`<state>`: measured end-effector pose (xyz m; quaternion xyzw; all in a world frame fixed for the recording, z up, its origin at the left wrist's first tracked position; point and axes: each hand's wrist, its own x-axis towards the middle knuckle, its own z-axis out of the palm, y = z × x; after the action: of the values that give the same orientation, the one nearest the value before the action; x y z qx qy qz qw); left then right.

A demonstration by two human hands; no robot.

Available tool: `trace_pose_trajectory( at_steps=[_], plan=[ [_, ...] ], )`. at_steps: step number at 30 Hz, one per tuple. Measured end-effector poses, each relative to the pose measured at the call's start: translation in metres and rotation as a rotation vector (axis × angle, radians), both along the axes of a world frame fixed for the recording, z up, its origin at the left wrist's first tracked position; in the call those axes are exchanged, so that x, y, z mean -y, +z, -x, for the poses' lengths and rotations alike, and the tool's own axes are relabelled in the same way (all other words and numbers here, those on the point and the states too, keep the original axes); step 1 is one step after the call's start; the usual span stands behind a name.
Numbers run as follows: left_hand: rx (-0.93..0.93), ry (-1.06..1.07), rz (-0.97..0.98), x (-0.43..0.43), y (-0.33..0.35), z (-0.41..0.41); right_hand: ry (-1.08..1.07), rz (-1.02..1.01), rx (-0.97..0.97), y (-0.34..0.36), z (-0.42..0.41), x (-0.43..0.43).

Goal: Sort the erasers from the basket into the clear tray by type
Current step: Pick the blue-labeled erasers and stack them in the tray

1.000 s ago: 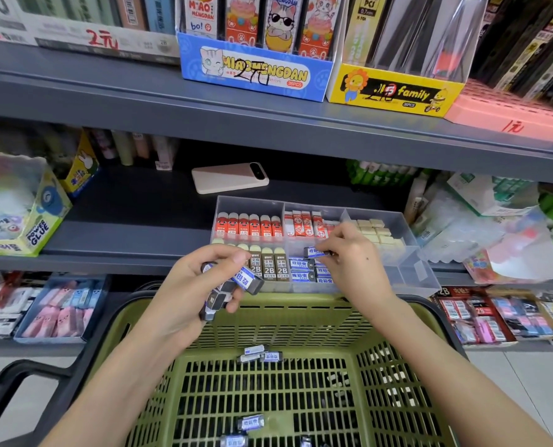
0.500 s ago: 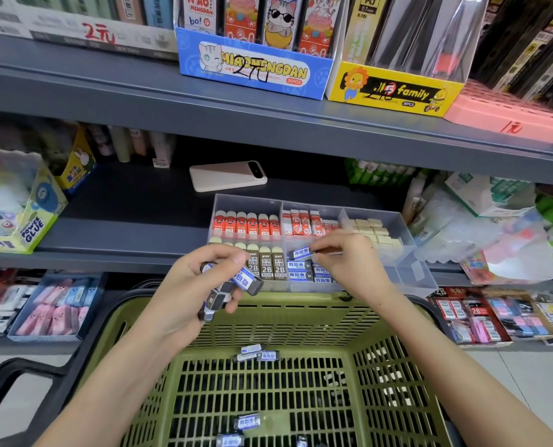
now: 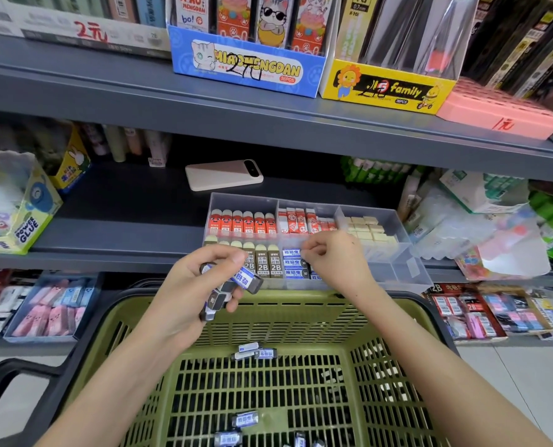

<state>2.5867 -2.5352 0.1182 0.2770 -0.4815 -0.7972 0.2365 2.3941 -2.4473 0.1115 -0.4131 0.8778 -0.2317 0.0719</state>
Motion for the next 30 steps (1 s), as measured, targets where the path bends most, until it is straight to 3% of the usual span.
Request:
trace_pose_trajectory(
  at_steps=[3,4,7,8,10,13,18,20,23,27,30],
  plan=[
    [-0.012,0.020,0.005,-0.002,-0.001,0.001,0.061,0.040,-0.139,0.011,-0.012,-0.008],
    [-0.016,0.030,0.009,-0.003,-0.001,0.001,0.107,0.137,-0.074,0.016,-0.020,-0.012],
    [-0.031,0.061,0.003,-0.004,-0.002,0.002,0.320,0.364,0.433,0.032,-0.053,-0.026],
    [-0.034,0.063,-0.012,-0.004,-0.002,0.002,0.394,0.379,0.494,0.034,-0.063,-0.030],
    [-0.034,0.046,-0.063,-0.007,-0.001,0.002,0.482,0.402,0.378,0.032,-0.074,-0.032],
    [-0.035,-0.012,-0.128,-0.011,0.000,0.003,0.450,0.504,0.303,0.031,-0.079,-0.029],
    [-0.044,-0.077,-0.026,-0.011,0.000,0.001,0.310,0.624,0.543,0.040,-0.053,-0.034],
    [-0.046,-0.073,-0.007,-0.007,-0.001,0.000,0.207,0.525,0.469,0.047,-0.020,-0.038],
    [-0.041,-0.064,-0.006,-0.003,-0.003,0.000,0.154,0.098,0.231,0.048,0.023,-0.036],
    [-0.028,-0.071,-0.007,-0.004,-0.006,0.000,0.277,-0.345,-0.095,0.039,0.043,-0.020],
    [-0.013,-0.077,0.004,-0.004,-0.007,0.000,0.362,-0.453,-0.198,0.034,0.041,-0.010]
  ],
)
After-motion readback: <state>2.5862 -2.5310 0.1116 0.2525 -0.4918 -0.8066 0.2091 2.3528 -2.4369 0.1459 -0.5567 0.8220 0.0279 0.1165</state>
